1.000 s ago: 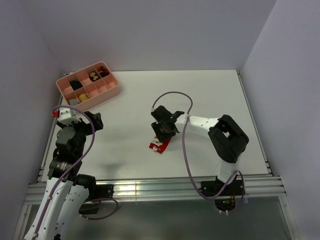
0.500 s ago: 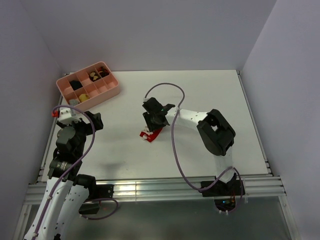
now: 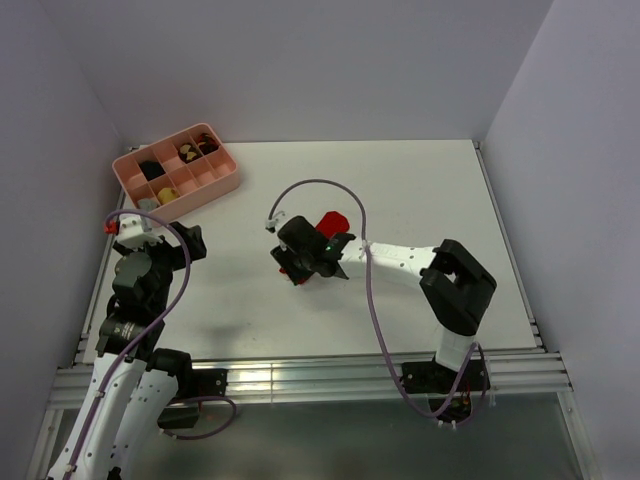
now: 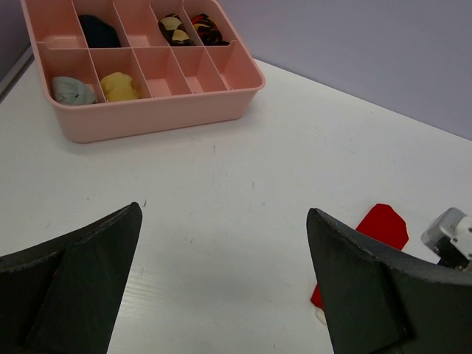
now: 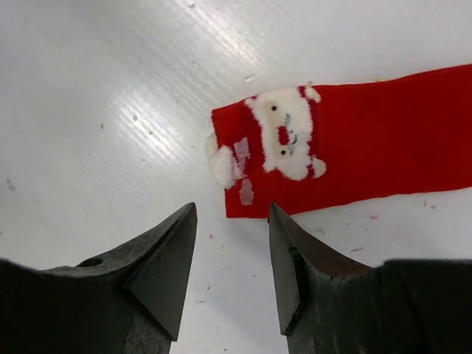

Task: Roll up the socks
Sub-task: Move the sock to the center of the board, then roll the sock at the center of the board.

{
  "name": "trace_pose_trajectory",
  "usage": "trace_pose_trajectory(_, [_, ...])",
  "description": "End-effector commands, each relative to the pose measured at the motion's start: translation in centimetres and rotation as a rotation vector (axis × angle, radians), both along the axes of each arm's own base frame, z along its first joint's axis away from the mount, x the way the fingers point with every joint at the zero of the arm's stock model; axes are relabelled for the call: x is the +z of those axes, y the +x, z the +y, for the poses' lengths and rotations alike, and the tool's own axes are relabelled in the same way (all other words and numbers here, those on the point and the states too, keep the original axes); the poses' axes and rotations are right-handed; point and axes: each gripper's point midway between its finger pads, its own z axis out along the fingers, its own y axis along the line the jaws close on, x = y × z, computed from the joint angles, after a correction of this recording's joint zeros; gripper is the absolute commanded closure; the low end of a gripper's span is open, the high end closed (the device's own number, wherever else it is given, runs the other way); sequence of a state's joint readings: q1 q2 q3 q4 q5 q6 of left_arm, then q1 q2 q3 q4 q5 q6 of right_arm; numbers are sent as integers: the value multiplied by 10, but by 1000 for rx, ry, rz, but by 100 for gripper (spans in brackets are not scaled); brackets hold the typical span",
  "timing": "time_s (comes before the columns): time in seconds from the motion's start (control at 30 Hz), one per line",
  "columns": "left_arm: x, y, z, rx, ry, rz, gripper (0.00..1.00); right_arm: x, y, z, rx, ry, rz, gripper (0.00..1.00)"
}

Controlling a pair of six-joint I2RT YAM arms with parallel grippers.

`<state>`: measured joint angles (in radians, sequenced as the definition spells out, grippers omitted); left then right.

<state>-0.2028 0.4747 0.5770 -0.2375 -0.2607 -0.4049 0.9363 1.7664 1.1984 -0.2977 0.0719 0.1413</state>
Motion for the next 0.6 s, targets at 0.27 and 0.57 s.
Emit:
trace_pose_trajectory(0.27, [7, 1, 3, 17, 8, -24, 1, -16, -5, 19, 111, -139, -144, 48])
trace_pose_trajectory(0.57, [7, 0, 3, 17, 7, -21, 1, -20, 3, 15, 74, -177, -180, 48])
